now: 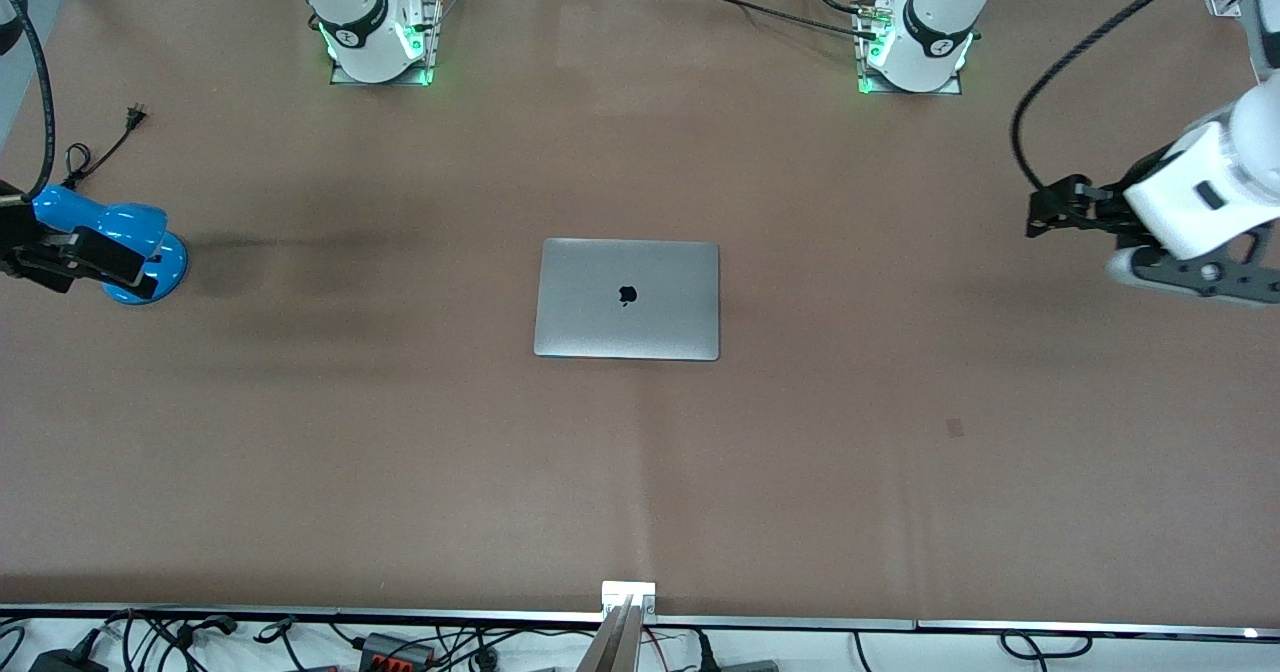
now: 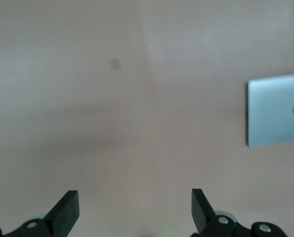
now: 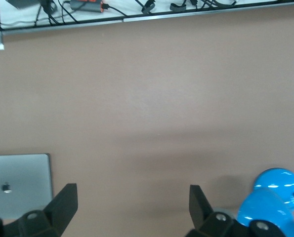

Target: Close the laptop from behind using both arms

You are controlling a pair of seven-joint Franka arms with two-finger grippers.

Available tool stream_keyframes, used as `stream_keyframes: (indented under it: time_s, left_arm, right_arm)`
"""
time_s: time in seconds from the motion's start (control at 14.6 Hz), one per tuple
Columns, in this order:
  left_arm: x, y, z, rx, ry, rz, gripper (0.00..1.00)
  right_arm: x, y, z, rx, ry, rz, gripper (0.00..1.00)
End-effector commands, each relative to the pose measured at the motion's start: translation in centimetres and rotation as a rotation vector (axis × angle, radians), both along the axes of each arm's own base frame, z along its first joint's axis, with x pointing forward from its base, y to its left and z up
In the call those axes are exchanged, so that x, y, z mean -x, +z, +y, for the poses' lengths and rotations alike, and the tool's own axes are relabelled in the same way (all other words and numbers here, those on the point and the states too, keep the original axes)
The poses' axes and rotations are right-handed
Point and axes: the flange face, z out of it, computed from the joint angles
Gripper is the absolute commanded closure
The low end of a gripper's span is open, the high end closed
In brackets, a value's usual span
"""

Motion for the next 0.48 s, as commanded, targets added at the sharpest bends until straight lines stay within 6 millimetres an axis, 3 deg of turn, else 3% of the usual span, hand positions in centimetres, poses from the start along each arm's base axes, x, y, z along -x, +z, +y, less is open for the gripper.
stream_keyframes:
  time_s: [0.0, 0.14, 0.27, 0.41]
  left_arm:
    - [1.1, -0.4, 1.3, -0.068, 0.128, -0.054, 0.0]
    - [2.9, -1.2, 1.1, -0.062, 0.131, -0.083, 0.0]
    - [4.4, -1.9, 2.4, 0.024, 0.159, -0.109, 0.0]
    - [5.4, -1.6, 2.6, 0.032, 0.073, -0.119, 0.0]
  right_arm:
    - [0.9, -0.7, -0.3, 0.059, 0.055, 0.028, 0.0]
    - [1.8, -0.6, -0.3, 0.082, 0.059, 0.041, 0.0]
    - [1.9, -0.3, -0.9, 0.077, 0.048, 0.037, 0.0]
    - [2.1, -0.1, -1.0, 0.08, 0.048, 0.035, 0.0]
